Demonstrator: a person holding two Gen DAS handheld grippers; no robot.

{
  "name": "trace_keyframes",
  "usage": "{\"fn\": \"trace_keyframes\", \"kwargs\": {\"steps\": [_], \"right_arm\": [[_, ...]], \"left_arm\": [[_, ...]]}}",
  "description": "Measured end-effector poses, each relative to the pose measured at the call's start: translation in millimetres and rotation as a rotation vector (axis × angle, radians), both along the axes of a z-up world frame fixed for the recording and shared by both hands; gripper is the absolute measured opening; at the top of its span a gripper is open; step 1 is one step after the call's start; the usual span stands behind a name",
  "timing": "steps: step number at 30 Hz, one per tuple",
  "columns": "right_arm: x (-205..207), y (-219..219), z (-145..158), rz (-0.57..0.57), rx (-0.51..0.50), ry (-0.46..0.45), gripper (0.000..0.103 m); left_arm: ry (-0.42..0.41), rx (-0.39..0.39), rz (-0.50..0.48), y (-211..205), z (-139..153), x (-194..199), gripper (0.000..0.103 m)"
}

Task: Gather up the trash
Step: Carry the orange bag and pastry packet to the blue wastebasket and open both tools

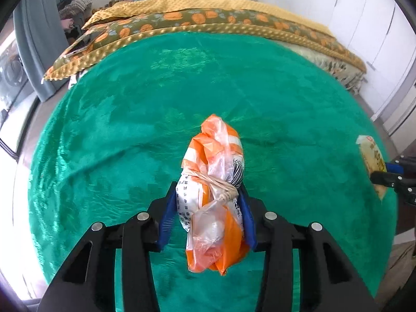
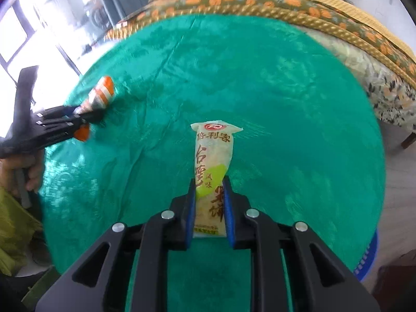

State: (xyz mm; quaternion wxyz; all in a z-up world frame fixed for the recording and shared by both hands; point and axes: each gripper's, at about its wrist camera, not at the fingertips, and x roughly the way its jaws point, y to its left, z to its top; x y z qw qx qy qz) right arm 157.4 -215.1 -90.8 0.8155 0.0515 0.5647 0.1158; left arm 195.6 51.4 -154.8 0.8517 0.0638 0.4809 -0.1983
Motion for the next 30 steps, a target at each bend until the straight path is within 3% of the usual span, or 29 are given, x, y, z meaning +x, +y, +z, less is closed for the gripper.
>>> {"fn": "trace_keyframes", "kwargs": {"steps": [6, 12, 17, 23, 28, 30], "right_arm": [[-60, -77, 33, -0.160, 0.141, -0.078, 0.018], [-145, -191, 36, -0.403, 0.030, -0.086, 0.018], [-192, -269, 24, -0.570, -0.013, -0.073, 0.018], [-202, -324, -14, -0.669, 0.004, -0.059, 0.018], [-205, -366, -65, -0.729, 0.049, -0.027, 0.018], [-208, -382, -100, -0.768, 0.095, 0.004, 0.026]], "left_arm": [[-0.022, -0.082, -0.182, -67, 29, -42, 0.043], [-0.037, -0.170, -0.450, -184, 62, -103, 0.043], [0.003, -0.210, -0.611, -291, 64, -146, 0.043], [0.118, -0.159, -0.681, -419, 18, -170, 0.043], [0.142, -0.097, -0.692, -482, -28, -175, 0.044], [0.146, -0.098, -0.675, -502, -49, -169, 0.051]]}}
